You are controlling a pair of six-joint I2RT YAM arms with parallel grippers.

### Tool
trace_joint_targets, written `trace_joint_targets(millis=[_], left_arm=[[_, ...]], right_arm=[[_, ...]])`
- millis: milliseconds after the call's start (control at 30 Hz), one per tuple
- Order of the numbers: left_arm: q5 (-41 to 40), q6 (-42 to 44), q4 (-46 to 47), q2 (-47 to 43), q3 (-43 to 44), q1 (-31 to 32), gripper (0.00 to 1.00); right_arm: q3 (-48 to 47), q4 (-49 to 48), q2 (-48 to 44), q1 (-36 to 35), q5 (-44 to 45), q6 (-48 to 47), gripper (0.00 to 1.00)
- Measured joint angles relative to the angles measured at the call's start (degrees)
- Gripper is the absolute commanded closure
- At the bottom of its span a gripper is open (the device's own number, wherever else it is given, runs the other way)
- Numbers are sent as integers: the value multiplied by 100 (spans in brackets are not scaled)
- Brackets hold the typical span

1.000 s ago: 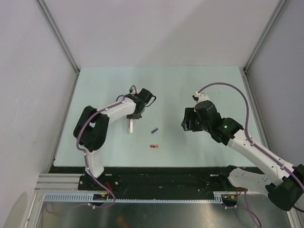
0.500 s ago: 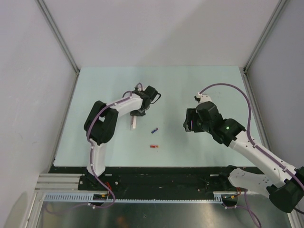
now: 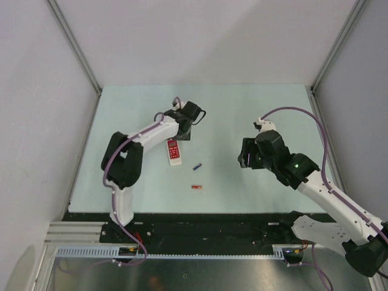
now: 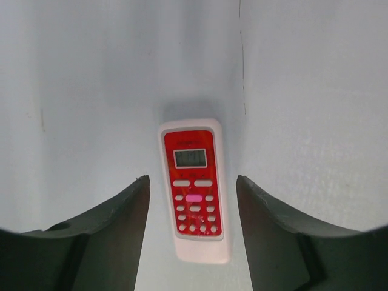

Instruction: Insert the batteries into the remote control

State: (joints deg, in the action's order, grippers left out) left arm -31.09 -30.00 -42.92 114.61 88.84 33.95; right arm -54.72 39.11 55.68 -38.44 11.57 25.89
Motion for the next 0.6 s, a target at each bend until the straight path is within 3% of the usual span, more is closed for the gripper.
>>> trace_joint_targets(millis=[100, 133, 200, 333, 400, 600], left_arm=[[55, -4, 203, -616, -356, -39, 35], [352, -9, 503, -2070, -1405, -210, 26], [581, -7, 800, -2524, -1731, -339, 21], [1663, -66, 1615, -4199, -3276, -997, 8], [1950, -79, 1766, -4706, -3657, -1174, 0], [2581, -79, 2142, -5543, -4179, -1152, 0]], right_arm=[[7, 13, -57, 0, 13, 0, 37], [70, 9, -280, 0, 66, -2, 38], [101, -35, -345, 0, 83, -2, 37], [389, -149, -573, 0, 111, -2, 37], [544, -197, -610, 0, 107, -2, 37], [662, -385, -551, -2, 79, 4, 36]])
